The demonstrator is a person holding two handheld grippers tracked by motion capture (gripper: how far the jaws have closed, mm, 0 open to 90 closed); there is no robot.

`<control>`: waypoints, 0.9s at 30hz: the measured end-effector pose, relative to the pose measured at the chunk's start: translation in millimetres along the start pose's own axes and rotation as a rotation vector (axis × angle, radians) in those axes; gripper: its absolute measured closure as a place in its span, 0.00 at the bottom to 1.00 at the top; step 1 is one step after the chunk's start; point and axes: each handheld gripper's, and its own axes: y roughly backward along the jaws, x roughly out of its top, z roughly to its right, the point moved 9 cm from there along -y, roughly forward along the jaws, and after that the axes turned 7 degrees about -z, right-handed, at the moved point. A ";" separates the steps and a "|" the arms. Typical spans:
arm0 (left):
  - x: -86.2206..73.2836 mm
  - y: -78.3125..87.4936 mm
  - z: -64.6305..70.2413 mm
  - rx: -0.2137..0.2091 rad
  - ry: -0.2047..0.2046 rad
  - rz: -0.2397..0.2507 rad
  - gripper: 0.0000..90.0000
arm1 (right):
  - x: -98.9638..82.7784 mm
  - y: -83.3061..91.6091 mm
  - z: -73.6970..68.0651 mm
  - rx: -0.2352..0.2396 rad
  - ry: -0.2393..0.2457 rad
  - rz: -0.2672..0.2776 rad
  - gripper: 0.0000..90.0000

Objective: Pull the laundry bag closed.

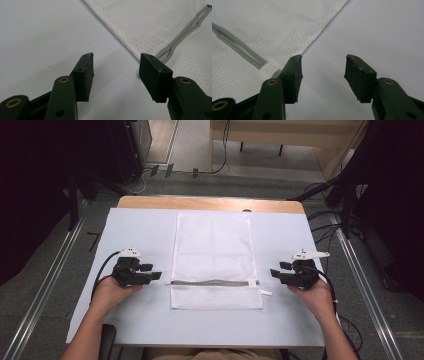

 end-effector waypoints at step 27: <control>-1.9 12.5 16.3 -0.045 -0.110 0.015 0.63 | 5.2 5.2 -5.9 0.035 -0.015 0.013 0.62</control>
